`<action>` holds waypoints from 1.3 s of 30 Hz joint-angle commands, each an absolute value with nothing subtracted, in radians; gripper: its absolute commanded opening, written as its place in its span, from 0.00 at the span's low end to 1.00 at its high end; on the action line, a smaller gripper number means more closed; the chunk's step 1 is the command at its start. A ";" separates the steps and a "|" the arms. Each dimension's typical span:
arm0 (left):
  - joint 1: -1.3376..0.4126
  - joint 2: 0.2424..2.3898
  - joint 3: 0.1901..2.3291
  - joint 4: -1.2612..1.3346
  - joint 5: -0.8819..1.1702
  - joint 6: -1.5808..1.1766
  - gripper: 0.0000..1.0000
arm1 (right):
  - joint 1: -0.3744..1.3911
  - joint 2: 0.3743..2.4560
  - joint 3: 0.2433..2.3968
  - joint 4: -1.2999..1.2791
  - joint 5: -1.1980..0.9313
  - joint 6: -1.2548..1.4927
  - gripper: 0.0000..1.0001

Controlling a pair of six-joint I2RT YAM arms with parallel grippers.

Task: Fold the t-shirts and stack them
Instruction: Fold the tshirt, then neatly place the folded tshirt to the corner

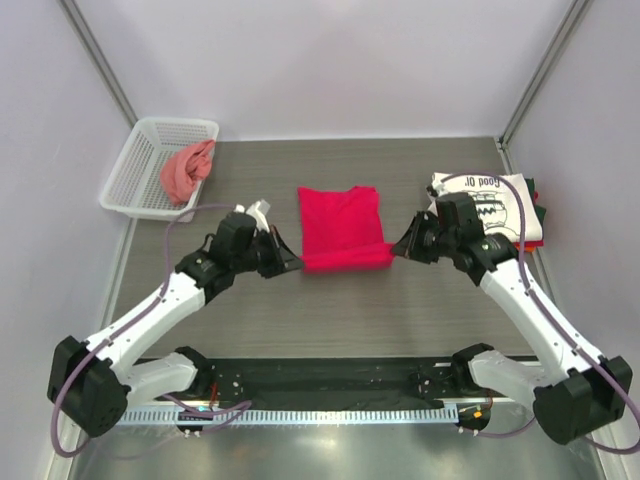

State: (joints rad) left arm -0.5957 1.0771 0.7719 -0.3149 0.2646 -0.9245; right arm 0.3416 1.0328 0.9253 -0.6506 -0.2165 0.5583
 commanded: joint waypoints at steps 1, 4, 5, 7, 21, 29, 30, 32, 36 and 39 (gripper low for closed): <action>-0.520 1.153 0.883 -0.345 0.339 -0.867 0.00 | 0.342 1.116 1.044 -0.649 -0.143 0.546 0.01; -0.497 1.242 0.966 -0.342 0.350 -0.842 0.00 | 0.341 1.231 1.124 -0.635 -0.120 0.537 0.01; -0.476 1.264 0.988 -0.344 0.354 -0.839 0.00 | 0.341 1.259 1.146 -0.632 -0.106 0.535 0.01; -0.463 1.340 1.032 -0.342 0.354 -0.830 0.00 | 0.339 1.339 1.209 -0.624 -0.062 0.532 0.01; -0.350 1.742 1.434 -0.353 0.370 -0.819 0.00 | 0.238 1.793 1.578 -0.581 -0.109 0.503 0.01; -0.292 2.020 1.661 -0.301 0.324 -0.853 0.50 | 0.201 2.080 1.810 -0.431 -0.121 0.517 0.75; -0.288 2.042 1.678 -0.287 0.308 -0.851 0.73 | 0.199 2.103 1.810 -0.407 -0.130 0.523 0.76; -0.290 2.085 1.713 -0.276 0.284 -0.824 0.84 | 0.201 2.097 1.749 -0.317 -0.155 0.523 0.79; -0.302 2.079 1.648 -0.252 0.249 -0.818 0.91 | 0.201 2.028 1.597 -0.202 -0.155 0.445 0.84; -0.311 2.086 1.597 -0.224 0.219 -0.815 0.90 | 0.192 2.052 1.591 -0.245 -0.164 0.417 0.80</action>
